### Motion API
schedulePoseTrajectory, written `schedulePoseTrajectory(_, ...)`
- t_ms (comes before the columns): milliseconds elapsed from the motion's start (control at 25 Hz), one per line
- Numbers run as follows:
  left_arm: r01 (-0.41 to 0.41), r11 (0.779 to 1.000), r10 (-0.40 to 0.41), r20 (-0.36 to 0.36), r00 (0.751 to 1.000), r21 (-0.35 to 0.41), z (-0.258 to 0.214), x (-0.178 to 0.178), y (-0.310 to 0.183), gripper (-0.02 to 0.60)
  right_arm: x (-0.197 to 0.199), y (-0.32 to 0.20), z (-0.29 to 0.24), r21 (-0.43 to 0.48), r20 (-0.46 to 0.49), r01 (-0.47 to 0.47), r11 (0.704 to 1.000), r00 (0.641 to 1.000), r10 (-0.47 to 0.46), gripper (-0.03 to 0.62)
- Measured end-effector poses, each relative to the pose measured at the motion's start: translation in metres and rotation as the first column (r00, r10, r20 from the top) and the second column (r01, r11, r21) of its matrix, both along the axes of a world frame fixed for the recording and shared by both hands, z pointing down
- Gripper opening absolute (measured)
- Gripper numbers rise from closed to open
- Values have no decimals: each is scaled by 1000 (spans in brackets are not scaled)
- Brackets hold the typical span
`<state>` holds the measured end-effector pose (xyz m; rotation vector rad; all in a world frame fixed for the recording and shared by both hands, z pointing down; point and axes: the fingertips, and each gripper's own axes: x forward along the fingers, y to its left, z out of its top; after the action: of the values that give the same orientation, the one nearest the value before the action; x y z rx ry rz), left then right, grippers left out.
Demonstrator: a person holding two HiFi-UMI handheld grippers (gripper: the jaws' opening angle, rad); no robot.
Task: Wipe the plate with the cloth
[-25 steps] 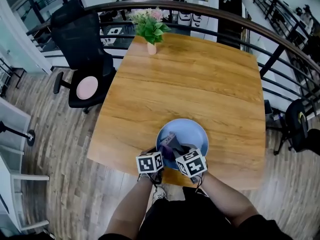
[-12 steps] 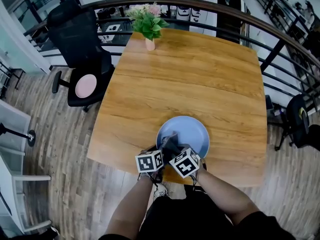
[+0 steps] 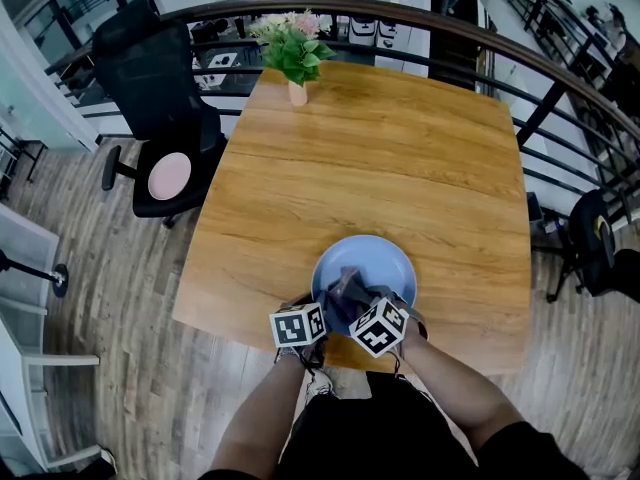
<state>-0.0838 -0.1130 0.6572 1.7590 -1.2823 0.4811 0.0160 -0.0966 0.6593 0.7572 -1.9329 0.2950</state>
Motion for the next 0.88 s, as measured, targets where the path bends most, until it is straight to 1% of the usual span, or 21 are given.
schedulePoseTrajectory(280, -14, 1000, 14, -24, 1000, 2, 5, 4, 1, 61, 35, -16, 0, 44, -97, -9, 999, 995, 13, 72)
schedulePoseTrajectory(360, -12, 1000, 12, -21, 1000, 4, 4, 4, 1, 61, 46, -23, 1, 61, -135, -6, 998, 991, 14, 72)
schedulePoseTrajectory(480, -4, 1000, 4, -4, 1000, 9, 0, 2, 0, 61, 61, -33, 0, 94, -209, 23, 995, 978, -3, 72)
schedulePoseTrajectory(640, -6, 1000, 6, -5, 1000, 6, 3, 2, 0, 61, 78, -49, 2, 139, -307, 75, 987, 951, -29, 72)
schedulePoseTrajectory(760, -1, 1000, 1, 8, 1000, 3, 2, 0, 1, 61, 87, -57, 1, 160, -347, 93, 983, 937, -32, 72)
schedulePoseTrajectory(880, -6, 1000, 6, -2, 1000, 7, 2, 2, 1, 61, 89, -61, 1, 172, -362, 101, 980, 932, -33, 72)
